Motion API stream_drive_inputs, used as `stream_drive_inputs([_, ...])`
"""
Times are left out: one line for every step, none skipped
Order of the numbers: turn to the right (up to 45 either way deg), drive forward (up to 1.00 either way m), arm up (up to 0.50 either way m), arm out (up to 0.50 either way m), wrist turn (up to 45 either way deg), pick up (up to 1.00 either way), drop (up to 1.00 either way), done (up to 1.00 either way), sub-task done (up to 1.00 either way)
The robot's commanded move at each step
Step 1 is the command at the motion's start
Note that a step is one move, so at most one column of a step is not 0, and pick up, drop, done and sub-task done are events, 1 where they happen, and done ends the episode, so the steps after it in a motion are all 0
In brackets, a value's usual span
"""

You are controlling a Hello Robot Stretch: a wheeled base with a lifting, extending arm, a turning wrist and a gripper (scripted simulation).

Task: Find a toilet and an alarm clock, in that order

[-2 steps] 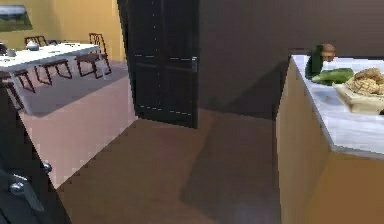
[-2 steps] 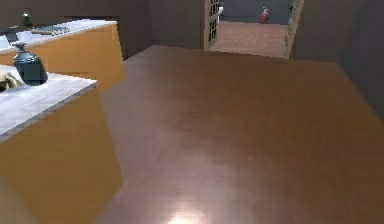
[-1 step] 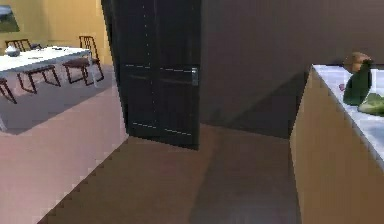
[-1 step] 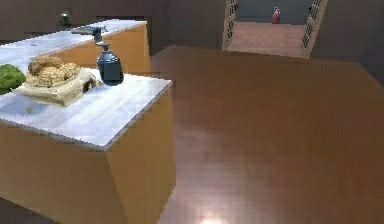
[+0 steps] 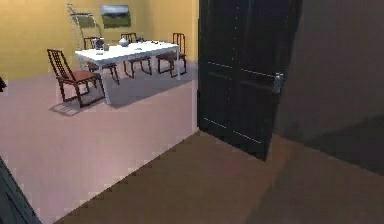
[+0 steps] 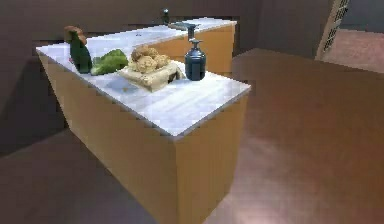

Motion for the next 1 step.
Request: stream_drive_inputs([0.0,0.45,0.0,0.0,0.0,0.0,0.0,0.0,0.0])
